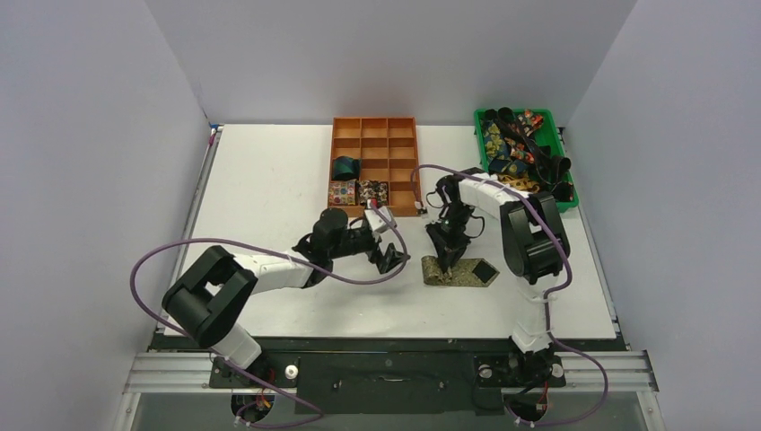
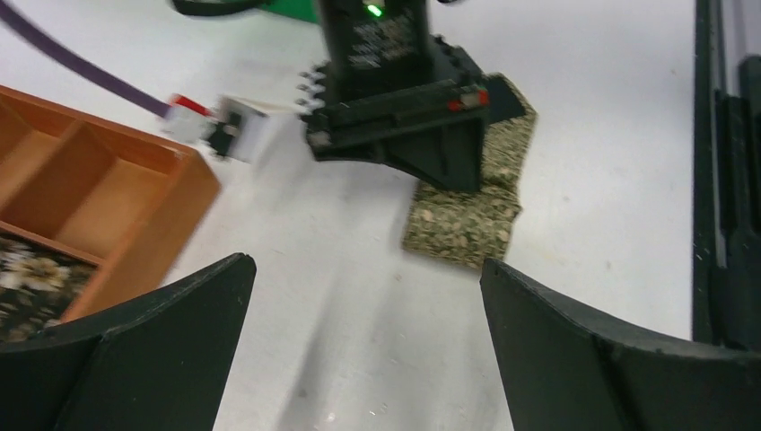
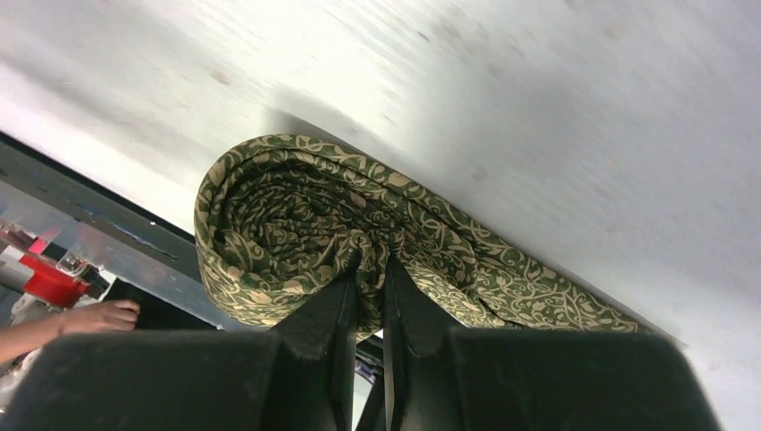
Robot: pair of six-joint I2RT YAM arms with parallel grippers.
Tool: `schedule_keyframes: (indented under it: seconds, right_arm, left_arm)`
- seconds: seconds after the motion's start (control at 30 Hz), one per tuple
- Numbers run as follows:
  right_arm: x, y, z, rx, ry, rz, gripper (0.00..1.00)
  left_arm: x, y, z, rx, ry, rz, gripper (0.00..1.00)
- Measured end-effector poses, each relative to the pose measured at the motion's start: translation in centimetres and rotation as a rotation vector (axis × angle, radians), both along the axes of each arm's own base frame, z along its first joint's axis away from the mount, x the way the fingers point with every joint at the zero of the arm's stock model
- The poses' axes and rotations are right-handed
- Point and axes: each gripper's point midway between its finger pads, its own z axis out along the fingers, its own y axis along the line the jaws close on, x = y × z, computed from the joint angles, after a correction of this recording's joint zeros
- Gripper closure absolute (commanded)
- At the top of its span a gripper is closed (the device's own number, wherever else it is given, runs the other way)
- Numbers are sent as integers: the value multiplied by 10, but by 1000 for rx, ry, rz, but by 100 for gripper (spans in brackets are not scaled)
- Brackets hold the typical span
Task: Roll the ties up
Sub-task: Roll the tie at the center of the board.
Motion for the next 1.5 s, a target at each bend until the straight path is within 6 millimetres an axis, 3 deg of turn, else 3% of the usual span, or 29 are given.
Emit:
schedule_keyframes:
  seconds: [0.13,0.3,0.37,0.57,0.63,0.7,0.77,0.9,1.07,1.2,1.3,1.5]
  right_arm:
    - [2,21,0,87,-4,36,100]
    - [7,41,0,180,-37,67,100]
    - [10,46,0,206,-51,78,100]
    - [13,55,0,258,-81,119,100]
    - [15,57,0,269,-93,137,100]
    - [17,58,1,277,-108,156,89]
    - [19,58,1,277,-118,170,70]
    - [29,51,5,266,-156,159,51]
    - [38,48,32,344,-209,53,45]
    - [30,54,53,419,-203,-33,49]
    - [19,69,53,454,-163,-58,51]
    - [10,72,37,422,-121,-69,76]
  left_arm:
    - [-25,-3,-31,12,45,-64,3]
    - [-47,-25,-80,57,89,-139,1]
    - [-50,-31,-95,70,96,-156,6]
    - [-31,-50,-106,60,41,-159,39]
    - [-29,-51,-108,65,25,-162,59]
    - [-30,-51,-110,77,8,-172,72]
    - [-30,-50,-111,87,-6,-178,80]
    - [-30,-46,-110,119,-16,-178,83]
    - [-31,-41,-112,161,1,-171,80]
    - [-29,-42,-113,190,21,-165,77]
    - [-27,-44,-112,207,35,-161,76]
    - [-26,-47,-113,235,53,-159,74]
